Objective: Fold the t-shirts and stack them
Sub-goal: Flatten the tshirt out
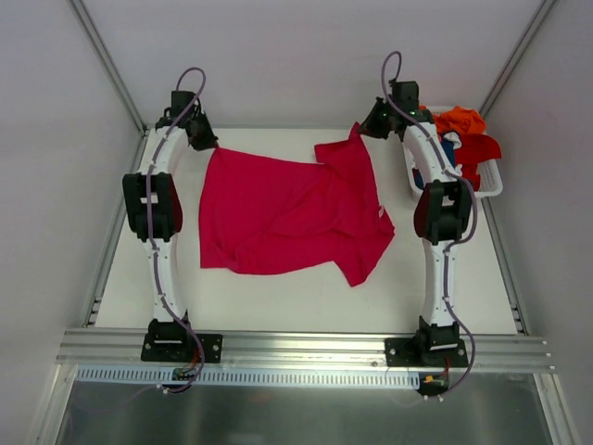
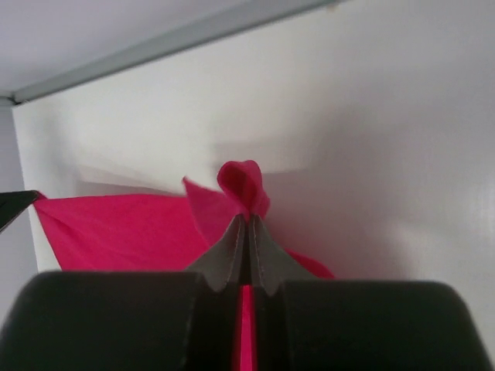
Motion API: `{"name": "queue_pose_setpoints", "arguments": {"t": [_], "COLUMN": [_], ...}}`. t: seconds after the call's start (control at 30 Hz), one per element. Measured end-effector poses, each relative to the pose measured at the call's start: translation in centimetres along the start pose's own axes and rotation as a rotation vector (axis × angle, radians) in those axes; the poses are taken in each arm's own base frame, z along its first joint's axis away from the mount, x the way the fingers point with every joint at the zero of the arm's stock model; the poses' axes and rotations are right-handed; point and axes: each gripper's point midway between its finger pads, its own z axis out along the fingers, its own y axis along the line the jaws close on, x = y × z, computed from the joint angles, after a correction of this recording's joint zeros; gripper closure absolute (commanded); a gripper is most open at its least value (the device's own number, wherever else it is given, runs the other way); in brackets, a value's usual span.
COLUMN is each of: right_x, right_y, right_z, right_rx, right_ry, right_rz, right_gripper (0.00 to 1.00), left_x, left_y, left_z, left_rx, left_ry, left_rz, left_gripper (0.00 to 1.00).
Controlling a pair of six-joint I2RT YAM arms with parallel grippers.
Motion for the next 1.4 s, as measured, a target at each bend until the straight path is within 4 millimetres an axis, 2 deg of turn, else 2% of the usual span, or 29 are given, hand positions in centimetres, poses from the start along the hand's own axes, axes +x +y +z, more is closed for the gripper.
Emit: {"name": "queue_pose_setpoints", "arguments": {"t": [0.07,0.2,0.27,0.33,0.43,0.47,0.57,0.67,0.73,0.83,1.0,1.13,1.23,1.3,1.4], "right_x": [-2.5,-7.5,-9.9,-11.4,-12.6,-12.8,-13.0,-12.8,-12.6,-12.4,-12.3,-11.9,-11.6,-11.6,-12.6], "right_y": [0.7,3.4,6.0,8.6,11.9,12.6,14.4,15.2,15.4,15.0,13.3,11.9,12.8,13.2,14.3], "right_z": [-2.8,-10.2,-15.6,-21.2,-29.5,-31.6,-38.1,-42.3,-43.8,-44.5,-42.8,-40.4,-39.4,-39.4,-40.4], "right_rx": [-0.013,-0.044,-0.067,-0.095,-0.128,-0.134,-0.146,-0.142,-0.133,-0.107,-0.060,-0.056,-0.124,-0.146,-0.171], "right_ry": [-0.058,-0.213,-0.319,-0.421,-0.569,-0.606,-0.727,-0.807,-0.835,-0.851,-0.819,-0.760,-0.724,-0.717,-0.747], "right_rz": [-0.024,-0.098,-0.156,-0.210,-0.280,-0.295,-0.337,-0.370,-0.390,-0.412,-0.359,-0.265,-0.259,-0.258,-0.268], "right_gripper": [1.00,0.99,0.99,1.00,1.00,1.00,0.99,1.00,0.99,1.00,0.99,0.99,0.99,0.99,0.99], "left_x": [-2.3,-7.2,-9.5,-11.2,-11.9,-11.8,-11.7,-11.5,-11.3,-10.8,-10.3,-9.6,-9.4,-9.5,-9.6], "left_y": [-0.8,-3.7,-5.6,-7.1,-8.6,-8.8,-8.1,-7.2,-7.0,-6.9,-5.7,-5.4,-5.3,-5.3,-5.5], "left_z": [-3.1,-12.2,-18.4,-24.5,-32.8,-35.0,-39.8,-42.7,-43.8,-45.0,-46.1,-45.6,-44.8,-44.4,-44.0], "left_rx": [0.017,0.073,0.110,0.139,0.175,0.184,0.178,0.151,0.141,0.136,0.104,0.108,0.114,0.115,0.124], "left_ry": [-0.067,-0.246,-0.369,-0.492,-0.642,-0.681,-0.768,-0.827,-0.850,-0.865,-0.887,-0.869,-0.844,-0.834,-0.819], "left_rz": [0.034,0.089,0.125,0.150,0.172,0.175,0.164,0.151,0.146,0.139,0.086,0.064,0.067,0.070,0.074], "left_gripper": [1.00,1.00,1.00,1.00,1.00,1.00,1.00,1.00,1.00,1.00,1.00,1.00,1.00,1.00,1.00]}}
